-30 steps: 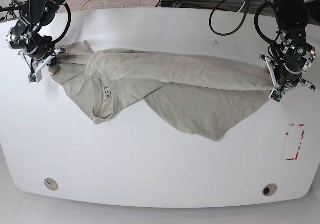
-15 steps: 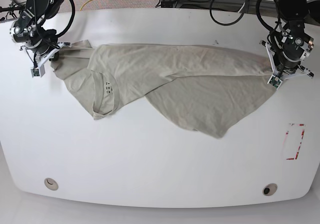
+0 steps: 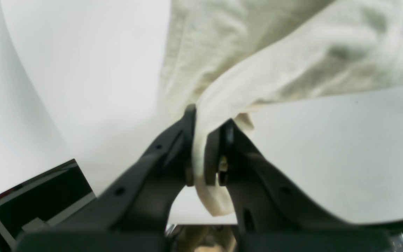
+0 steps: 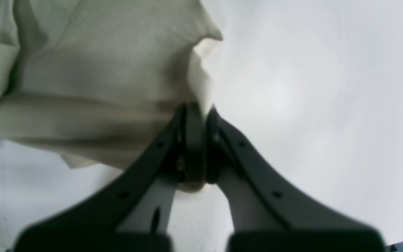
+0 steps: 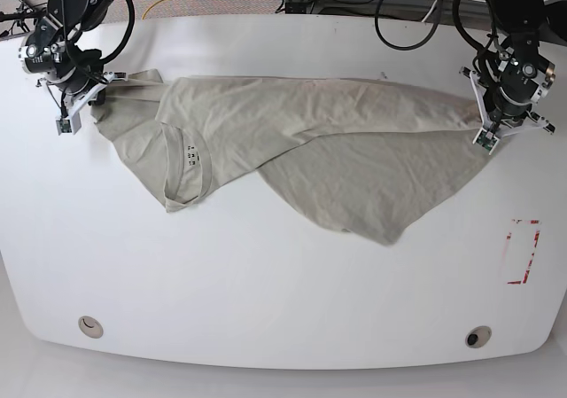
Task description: Fold the T-shirt properly
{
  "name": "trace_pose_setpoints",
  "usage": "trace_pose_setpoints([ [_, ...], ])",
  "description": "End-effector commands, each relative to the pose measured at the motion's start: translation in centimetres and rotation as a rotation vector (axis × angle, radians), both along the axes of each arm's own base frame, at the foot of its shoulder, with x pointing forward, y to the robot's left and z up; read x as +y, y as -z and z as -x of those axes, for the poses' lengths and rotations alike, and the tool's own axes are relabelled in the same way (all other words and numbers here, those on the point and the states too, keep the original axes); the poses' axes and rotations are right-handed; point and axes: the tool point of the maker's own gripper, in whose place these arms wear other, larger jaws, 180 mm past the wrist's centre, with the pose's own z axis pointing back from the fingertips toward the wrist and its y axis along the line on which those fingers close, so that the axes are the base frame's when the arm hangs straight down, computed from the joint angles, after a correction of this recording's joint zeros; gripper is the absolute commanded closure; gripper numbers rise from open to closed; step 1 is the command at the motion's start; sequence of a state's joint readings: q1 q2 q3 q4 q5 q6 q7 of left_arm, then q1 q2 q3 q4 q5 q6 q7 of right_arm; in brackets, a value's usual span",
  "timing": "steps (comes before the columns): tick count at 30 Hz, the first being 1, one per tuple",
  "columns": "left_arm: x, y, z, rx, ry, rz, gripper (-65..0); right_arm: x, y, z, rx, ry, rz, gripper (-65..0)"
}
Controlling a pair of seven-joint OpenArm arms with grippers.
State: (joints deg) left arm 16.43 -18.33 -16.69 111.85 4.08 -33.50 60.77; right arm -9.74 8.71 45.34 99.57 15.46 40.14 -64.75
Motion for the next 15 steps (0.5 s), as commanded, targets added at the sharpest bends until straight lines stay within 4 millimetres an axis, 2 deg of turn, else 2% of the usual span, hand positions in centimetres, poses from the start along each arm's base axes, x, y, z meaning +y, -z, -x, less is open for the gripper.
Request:
trace_pose_setpoints([
  [1,0.86,-0.92,-0.20,-0.017,-0.008,-0.040,0.0,-0.84,-0.98,-0.32,-0.023,0.000,0.032,0.0],
  [15,0.88,-0.88,-0.13,-0.015,-0.009,-0.041,0.0,-0.83,-0.74,0.02,-0.013,0.001,0.030,0.0],
])
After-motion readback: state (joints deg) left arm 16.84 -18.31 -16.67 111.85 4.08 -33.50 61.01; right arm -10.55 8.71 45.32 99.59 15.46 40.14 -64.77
